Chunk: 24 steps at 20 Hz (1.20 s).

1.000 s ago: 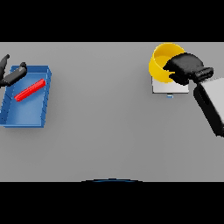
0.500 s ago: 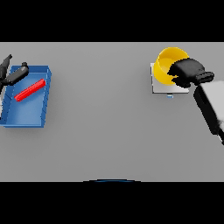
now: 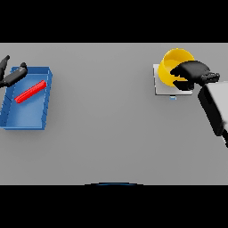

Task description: Pick up the red beaker and tilt it to pour out 1 green nut into yellow bowl. Pick up the yellow bowl and place it on the metallic measuring scale.

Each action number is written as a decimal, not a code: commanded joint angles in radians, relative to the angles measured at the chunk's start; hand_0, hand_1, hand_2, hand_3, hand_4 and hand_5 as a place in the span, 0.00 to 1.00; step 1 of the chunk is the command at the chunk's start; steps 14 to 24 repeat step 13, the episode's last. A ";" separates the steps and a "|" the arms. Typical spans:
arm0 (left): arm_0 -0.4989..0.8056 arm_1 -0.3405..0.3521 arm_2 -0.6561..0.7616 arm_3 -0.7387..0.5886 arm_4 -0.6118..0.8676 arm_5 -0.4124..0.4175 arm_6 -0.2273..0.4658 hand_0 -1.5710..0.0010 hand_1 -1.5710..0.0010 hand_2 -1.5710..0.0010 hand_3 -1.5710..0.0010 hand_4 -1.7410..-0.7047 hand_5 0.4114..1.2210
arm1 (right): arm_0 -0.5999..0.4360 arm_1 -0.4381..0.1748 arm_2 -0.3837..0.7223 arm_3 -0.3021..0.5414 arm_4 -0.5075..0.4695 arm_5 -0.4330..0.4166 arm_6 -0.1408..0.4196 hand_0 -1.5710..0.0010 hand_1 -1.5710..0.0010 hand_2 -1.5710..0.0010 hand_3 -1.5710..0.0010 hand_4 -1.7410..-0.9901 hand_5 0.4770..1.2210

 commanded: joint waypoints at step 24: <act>0.001 -0.013 -0.006 -0.018 0.002 0.009 0.002 1.00 1.00 1.00 1.00 0.88 0.43 | 0.012 0.002 0.011 -0.016 -0.006 0.066 0.032 0.96 0.96 0.97 0.97 0.47 0.41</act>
